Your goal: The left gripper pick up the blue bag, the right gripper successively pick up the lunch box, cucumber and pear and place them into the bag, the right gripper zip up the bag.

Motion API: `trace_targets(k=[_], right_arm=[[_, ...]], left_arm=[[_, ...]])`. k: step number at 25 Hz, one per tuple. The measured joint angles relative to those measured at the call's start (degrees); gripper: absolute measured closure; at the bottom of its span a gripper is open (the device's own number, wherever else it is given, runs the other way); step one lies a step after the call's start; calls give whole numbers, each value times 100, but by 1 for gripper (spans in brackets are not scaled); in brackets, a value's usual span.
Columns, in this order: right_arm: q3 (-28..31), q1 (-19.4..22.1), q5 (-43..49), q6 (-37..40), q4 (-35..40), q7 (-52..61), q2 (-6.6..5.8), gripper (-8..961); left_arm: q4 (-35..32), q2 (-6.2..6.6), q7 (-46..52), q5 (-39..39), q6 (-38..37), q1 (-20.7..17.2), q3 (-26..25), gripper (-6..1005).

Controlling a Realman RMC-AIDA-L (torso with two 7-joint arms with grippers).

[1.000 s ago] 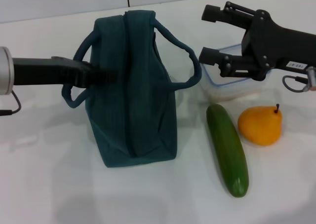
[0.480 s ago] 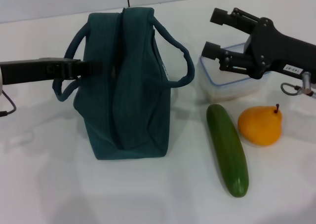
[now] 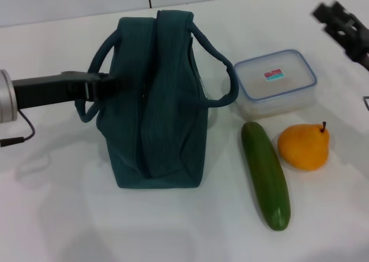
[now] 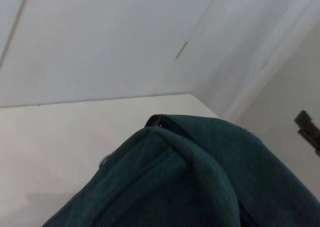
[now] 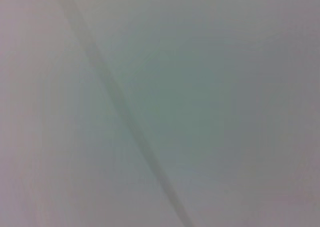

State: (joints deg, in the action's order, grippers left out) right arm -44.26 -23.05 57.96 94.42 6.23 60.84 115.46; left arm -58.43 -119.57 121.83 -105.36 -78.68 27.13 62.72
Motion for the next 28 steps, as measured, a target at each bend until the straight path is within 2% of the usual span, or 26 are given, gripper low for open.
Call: trace_targets(k=[5, 10, 17, 28], right_arm=[[59, 141, -561, -337, -393, 718, 12, 129], [48, 262, -609, -725, -425, 1740, -27, 129], [94, 474, -868, -912, -527, 2679, -9, 129], [48, 297, -813, -1925, -531, 3577, -4, 129]], left_arm=[[181, 1, -332, 10, 31, 40, 9, 907], [208, 5, -505, -12, 102, 19, -14, 924], [221, 12, -640, -37, 99, 14, 13, 926], [181, 27, -657, -192, 36, -2, 22, 932]])
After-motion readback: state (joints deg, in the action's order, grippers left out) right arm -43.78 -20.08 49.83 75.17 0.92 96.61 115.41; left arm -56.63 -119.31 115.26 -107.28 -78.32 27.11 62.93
